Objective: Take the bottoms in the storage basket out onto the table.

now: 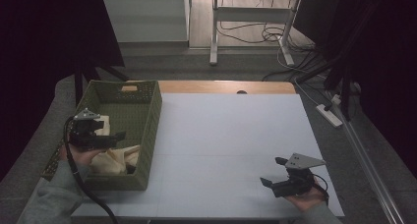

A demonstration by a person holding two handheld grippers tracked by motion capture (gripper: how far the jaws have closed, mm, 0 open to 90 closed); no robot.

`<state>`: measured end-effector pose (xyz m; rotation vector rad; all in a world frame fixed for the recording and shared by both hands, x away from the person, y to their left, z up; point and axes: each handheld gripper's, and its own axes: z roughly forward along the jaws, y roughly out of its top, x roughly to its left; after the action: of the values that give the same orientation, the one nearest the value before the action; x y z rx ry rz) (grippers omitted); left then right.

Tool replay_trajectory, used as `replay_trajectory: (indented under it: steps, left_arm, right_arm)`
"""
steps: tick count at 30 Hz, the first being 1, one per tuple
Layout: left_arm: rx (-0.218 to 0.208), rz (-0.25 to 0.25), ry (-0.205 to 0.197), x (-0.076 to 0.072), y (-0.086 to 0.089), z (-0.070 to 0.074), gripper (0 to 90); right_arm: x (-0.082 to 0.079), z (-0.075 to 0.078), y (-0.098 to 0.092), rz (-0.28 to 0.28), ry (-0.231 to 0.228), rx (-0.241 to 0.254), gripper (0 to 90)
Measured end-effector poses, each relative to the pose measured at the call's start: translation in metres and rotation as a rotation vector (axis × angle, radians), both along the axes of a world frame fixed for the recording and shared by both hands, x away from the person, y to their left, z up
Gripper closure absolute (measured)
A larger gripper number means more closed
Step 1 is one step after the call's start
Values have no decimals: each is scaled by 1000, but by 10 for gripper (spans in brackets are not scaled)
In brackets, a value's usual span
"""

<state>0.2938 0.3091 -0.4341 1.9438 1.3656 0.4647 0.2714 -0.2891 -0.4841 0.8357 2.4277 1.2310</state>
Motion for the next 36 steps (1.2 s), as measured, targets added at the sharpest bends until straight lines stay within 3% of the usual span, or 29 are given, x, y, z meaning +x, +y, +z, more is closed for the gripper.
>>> replay_trajectory:
  steps: [20, 29, 36]
  left_arm:
    - [35, 14, 66, 1, 22, -9, 75]
    - [57, -20, 105, -4, 32, -11, 87]
    - [78, -81, 145, -4, 26, -12, 97]
  right_arm:
    - [1, -2, 0, 3, 9, -14, 86]
    - [1, -3, 1, 0, 10, -17, 85]
    - [2, -4, 1, 3, 13, -21, 86]
